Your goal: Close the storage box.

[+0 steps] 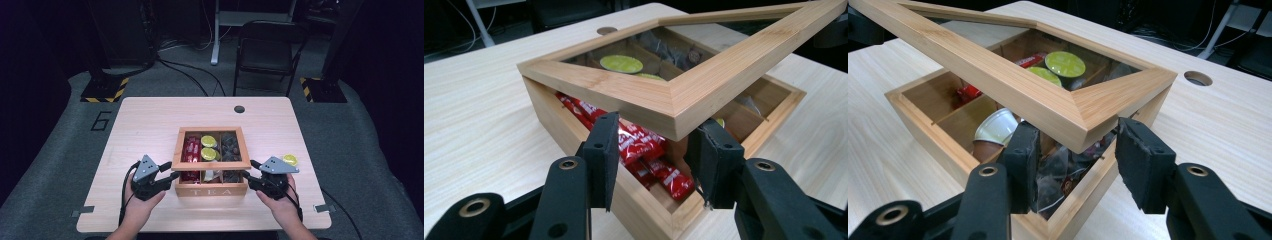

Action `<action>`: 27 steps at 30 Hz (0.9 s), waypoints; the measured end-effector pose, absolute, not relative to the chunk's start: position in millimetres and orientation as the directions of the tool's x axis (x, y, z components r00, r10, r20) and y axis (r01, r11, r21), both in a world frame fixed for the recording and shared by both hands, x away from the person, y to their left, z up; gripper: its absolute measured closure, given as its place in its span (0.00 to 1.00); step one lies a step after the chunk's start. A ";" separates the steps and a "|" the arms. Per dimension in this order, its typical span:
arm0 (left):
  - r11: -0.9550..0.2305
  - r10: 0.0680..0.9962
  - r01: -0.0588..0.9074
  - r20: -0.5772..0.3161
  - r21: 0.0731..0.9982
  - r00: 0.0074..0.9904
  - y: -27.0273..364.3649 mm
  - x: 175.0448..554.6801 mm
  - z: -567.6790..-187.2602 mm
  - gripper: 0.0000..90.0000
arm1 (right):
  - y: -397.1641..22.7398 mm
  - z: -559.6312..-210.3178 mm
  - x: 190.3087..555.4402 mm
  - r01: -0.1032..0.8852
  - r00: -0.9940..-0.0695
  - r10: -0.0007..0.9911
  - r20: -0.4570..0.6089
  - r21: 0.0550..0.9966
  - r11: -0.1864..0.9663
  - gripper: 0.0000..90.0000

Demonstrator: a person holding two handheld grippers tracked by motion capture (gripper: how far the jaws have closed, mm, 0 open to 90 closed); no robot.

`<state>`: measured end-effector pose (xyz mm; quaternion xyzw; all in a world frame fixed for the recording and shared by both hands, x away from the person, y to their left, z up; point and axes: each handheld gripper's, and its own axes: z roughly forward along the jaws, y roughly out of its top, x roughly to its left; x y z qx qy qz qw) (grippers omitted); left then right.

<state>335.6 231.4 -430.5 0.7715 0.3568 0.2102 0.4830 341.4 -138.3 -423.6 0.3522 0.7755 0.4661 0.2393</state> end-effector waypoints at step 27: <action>-0.275 0.725 0.419 -0.100 0.865 0.682 228.7 328.9 -467.3 0.62 | -137.0 -456.2 333.0 0.393 -0.653 0.757 -0.018 0.847 0.359 0.55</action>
